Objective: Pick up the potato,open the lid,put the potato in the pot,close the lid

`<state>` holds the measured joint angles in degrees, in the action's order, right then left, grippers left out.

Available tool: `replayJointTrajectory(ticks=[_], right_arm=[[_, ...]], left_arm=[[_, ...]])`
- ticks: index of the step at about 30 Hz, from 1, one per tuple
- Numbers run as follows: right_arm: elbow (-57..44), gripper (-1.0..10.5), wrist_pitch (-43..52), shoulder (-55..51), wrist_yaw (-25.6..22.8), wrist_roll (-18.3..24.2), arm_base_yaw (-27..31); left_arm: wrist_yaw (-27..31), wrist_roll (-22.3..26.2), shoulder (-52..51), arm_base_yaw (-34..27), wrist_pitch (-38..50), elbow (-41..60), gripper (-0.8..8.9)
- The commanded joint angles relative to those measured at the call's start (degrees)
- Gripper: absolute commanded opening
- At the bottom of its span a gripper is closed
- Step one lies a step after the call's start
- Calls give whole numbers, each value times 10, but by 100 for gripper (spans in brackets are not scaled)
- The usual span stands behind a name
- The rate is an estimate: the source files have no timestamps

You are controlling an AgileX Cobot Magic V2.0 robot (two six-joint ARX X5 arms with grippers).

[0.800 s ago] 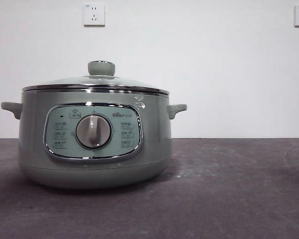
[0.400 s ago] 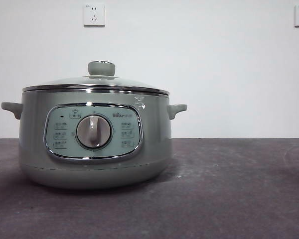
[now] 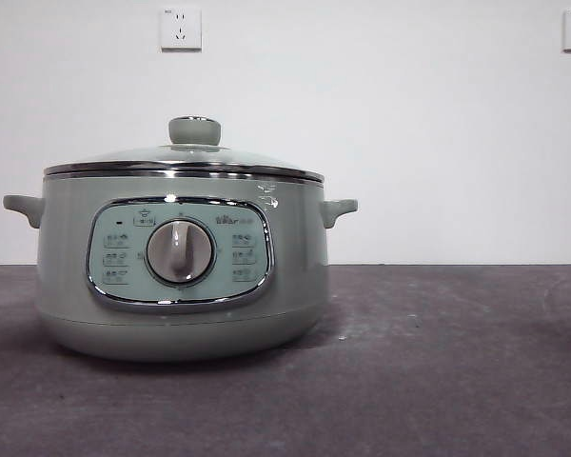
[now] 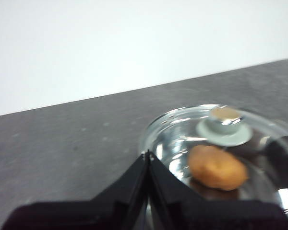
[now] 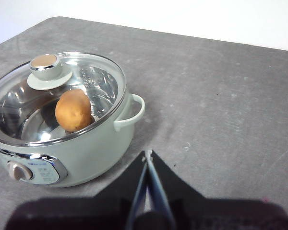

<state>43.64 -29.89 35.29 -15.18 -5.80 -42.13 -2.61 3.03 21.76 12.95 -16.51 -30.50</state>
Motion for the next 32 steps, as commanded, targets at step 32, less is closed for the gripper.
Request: replayJointTrajectory(ticks=[32], right_arm=[[-4,1,7,-1,-2,-6,0]], left_arm=[[-21,-4,-217,-100,52,299,-4]])
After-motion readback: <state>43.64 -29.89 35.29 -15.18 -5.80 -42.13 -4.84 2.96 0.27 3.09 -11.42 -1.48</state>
